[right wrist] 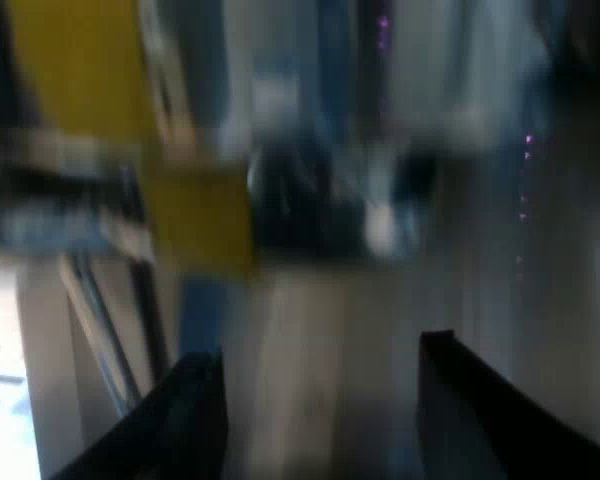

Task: Put the handle in the coffee machine

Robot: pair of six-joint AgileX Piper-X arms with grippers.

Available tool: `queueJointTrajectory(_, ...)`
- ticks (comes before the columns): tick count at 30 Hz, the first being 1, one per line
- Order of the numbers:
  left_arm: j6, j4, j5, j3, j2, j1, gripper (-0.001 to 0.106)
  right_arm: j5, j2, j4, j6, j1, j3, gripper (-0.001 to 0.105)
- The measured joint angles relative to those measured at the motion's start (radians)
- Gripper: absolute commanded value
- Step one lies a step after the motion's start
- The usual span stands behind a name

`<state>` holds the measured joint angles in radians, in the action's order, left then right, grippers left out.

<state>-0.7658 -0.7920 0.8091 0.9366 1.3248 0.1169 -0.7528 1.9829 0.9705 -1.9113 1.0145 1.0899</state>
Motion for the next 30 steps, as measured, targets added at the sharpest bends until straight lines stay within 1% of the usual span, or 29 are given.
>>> queueJointTrajectory(2, 0.0, 0.0, 0.0, 0.0, 0.0, 0.0, 0.0, 0.003, 0.003, 0.0, -0.013, -0.001, 0.022, 0.045)
queueJointTrajectory(5, 0.0, 0.0, 0.0, 0.0, 0.0, 0.0, 0.0, 0.003, 0.003, 0.008, -0.026, -0.001, 0.033, 0.031)
queueJointTrajectory(6, 0.0, 0.0, 0.0, 0.0, 0.0, 0.0, 0.0, 0.003, 0.003, 0.007, -0.029, -0.001, 0.033, 0.031)
queueJointTrajectory(7, 0.0, 0.0, 0.0, 0.0, 0.0, 0.0, 0.0, 0.003, 0.003, 0.007, -0.031, -0.001, 0.033, 0.027)
queueJointTrajectory(13, 0.0, 0.0, 0.0, 0.0, 0.0, 0.0, 0.0, 0.003, 0.003, 0.017, -0.034, -0.001, 0.033, 0.027)
queueJointTrajectory(20, 0.0, -0.003, 0.0, 0.0, 0.0, 0.0, 0.0, 0.001, 0.018, 0.073, -0.034, -0.004, 0.033, 0.027)
queueJointTrajectory(30, 0.0, -0.003, -0.001, 0.0, 0.0, 0.0, 0.0, -0.008, 0.022, 0.082, -0.034, -0.004, 0.044, 0.027)
